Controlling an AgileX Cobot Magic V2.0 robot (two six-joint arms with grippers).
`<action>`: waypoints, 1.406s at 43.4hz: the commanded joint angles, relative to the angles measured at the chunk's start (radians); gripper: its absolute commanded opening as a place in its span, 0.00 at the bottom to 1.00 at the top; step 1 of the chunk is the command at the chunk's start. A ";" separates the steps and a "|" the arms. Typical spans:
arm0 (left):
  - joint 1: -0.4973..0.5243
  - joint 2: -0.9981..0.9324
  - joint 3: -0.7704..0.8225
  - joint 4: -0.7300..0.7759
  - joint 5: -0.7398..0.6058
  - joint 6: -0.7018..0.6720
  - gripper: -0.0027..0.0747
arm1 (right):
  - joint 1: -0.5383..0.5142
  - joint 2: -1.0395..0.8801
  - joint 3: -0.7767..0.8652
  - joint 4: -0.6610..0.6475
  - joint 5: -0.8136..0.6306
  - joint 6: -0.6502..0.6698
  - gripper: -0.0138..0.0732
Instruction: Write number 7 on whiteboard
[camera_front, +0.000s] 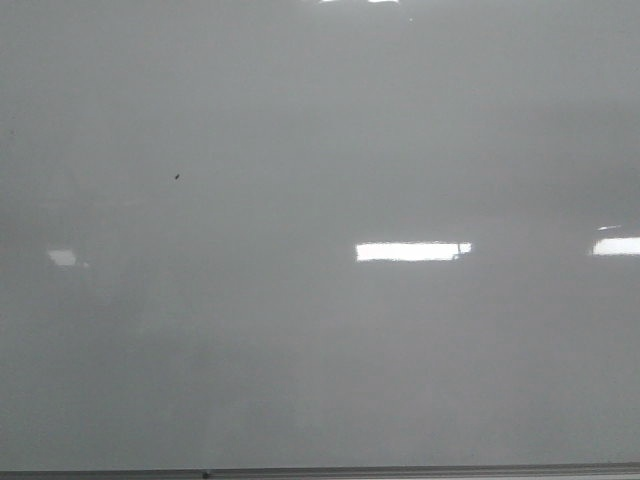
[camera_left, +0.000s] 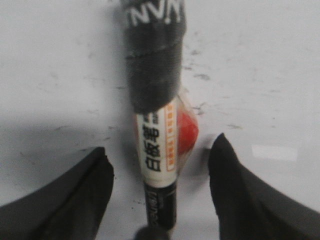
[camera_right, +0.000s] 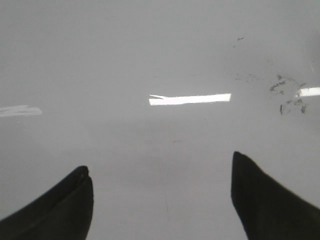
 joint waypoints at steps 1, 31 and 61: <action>-0.001 -0.005 -0.031 0.000 -0.087 -0.001 0.53 | 0.000 0.015 -0.035 0.003 -0.086 -0.005 0.84; -0.001 -0.129 -0.089 -0.014 0.264 -0.005 0.01 | 0.000 0.015 -0.035 0.003 -0.092 -0.005 0.84; -0.506 -0.503 -0.278 -0.316 0.832 0.742 0.01 | 0.217 0.233 -0.176 0.023 0.138 -0.130 0.84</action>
